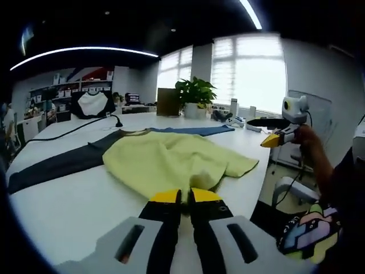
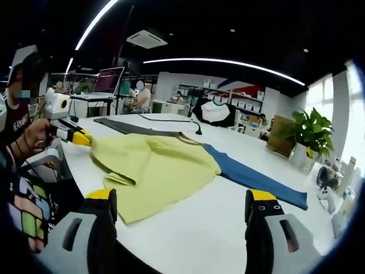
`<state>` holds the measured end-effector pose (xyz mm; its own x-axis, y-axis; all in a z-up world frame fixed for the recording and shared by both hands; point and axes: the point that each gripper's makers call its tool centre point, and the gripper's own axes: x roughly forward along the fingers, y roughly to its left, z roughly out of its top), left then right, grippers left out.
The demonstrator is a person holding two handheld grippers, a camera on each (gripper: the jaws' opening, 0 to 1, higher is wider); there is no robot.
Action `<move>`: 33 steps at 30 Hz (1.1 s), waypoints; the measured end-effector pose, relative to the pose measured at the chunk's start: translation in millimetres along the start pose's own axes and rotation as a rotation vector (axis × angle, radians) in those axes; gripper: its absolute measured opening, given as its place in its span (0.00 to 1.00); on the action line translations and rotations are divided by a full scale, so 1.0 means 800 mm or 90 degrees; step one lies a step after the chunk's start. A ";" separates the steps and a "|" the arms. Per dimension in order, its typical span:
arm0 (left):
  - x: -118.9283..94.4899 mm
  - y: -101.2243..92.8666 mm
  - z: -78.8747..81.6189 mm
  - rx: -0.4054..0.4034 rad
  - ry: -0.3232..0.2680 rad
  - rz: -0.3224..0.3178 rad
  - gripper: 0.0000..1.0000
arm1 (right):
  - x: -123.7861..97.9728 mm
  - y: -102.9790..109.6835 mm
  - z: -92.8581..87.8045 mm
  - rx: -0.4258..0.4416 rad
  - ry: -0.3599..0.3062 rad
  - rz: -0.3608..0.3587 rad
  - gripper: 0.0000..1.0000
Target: Fold the garment on the visible template until the final outline fits inside the template.
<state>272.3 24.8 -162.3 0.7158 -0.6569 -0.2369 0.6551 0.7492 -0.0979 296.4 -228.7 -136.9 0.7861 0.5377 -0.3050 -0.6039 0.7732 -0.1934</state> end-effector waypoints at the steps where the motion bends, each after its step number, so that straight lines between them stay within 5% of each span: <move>1: -0.002 0.002 0.000 -0.004 0.000 -0.001 0.06 | 0.003 0.004 0.000 0.001 0.002 0.007 0.96; 8: -0.011 0.009 -0.002 -0.011 0.010 -0.011 0.06 | 0.020 0.020 0.000 -0.010 0.010 0.032 0.95; 25: -0.025 0.026 -0.013 -0.029 0.018 -0.010 0.07 | 0.058 0.066 -0.024 0.021 0.039 0.136 0.74; 28: -0.026 0.032 -0.013 -0.038 0.011 -0.005 0.08 | 0.059 0.081 -0.033 -0.029 0.056 0.167 0.71; 33: -0.030 0.038 -0.015 -0.046 0.010 0.003 0.08 | 0.058 0.079 -0.032 0.062 0.045 0.178 0.59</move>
<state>272.3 64.4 -170.9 0.7147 -0.6524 -0.2523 0.6323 0.7568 -0.1656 291.2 -163.6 -186.9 0.5780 0.7121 -0.3984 -0.7773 0.6291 -0.0034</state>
